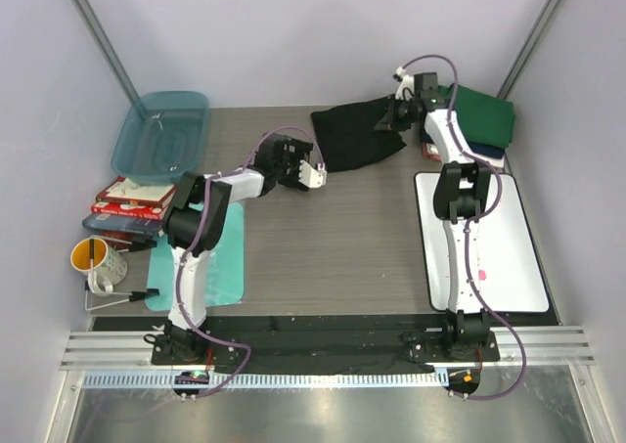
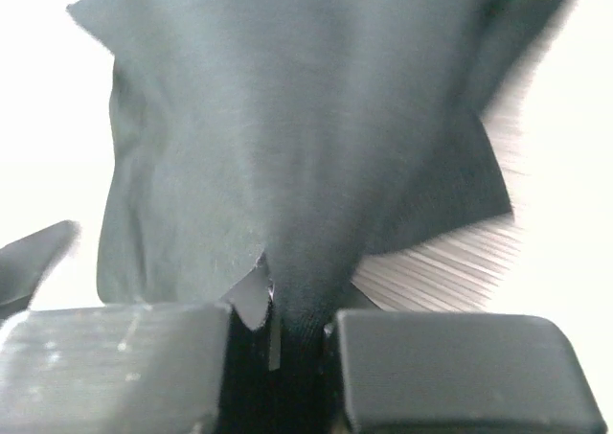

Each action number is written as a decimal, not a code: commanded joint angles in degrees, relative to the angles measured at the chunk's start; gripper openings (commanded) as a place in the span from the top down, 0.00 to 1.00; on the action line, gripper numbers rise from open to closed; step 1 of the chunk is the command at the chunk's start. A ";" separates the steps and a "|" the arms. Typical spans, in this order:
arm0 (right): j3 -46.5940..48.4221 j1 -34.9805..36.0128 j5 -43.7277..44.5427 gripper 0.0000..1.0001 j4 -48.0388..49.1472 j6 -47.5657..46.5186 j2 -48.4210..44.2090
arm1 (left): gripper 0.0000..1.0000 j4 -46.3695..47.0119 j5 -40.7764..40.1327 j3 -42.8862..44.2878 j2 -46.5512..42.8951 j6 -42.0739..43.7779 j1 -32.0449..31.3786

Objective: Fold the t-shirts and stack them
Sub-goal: Put the neatly folded tshirt into the corner of the board with the right arm

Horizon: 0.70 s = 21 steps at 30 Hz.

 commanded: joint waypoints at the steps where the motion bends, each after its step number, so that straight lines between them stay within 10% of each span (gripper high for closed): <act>1: -0.22 -2.08 11.03 0.99 -1.72 -10.55 -10.61 | 0.05 -2.18 -3.80 -3.91 -7.82 -2.13 0.55; 21: 3.47 -2.52 32.04 0.99 3.46 -26.21 -20.02 | 0.05 1.07 -5.56 -7.34 -10.64 -4.68 1.08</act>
